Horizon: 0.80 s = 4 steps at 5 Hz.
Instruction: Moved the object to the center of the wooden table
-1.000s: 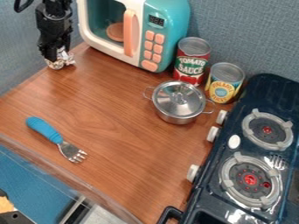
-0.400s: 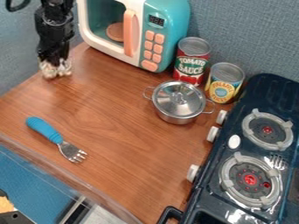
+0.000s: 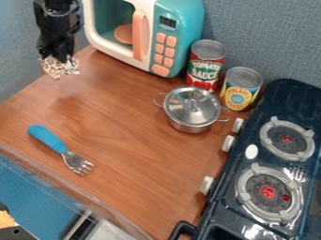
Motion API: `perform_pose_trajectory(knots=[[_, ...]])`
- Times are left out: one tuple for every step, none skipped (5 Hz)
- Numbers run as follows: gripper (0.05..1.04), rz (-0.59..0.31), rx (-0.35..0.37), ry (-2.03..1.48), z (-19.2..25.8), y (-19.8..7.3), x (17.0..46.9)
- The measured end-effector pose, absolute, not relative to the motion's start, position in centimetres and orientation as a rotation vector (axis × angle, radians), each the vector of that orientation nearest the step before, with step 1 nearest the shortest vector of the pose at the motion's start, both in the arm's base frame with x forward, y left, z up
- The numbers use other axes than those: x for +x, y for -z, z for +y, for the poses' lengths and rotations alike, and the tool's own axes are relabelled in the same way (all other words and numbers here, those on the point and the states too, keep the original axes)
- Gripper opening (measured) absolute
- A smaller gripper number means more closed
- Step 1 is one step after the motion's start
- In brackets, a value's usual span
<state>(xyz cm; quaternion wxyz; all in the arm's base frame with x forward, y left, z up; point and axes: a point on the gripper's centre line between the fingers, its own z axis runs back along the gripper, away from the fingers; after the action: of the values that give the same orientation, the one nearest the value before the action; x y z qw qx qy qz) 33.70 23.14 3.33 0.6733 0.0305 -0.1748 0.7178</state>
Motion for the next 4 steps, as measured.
perform_pose_trajectory(knots=[[0.104,-0.376,0.070,-1.591,22.0,-2.9,33.2],[0.104,-0.419,0.012,-1.565,19.6,-5.7,32.4],[0.103,-0.412,-0.116,-1.489,14.8,-8.2,31.2],[0.103,-0.370,-0.164,-1.400,10.1,-7.8,29.5]])
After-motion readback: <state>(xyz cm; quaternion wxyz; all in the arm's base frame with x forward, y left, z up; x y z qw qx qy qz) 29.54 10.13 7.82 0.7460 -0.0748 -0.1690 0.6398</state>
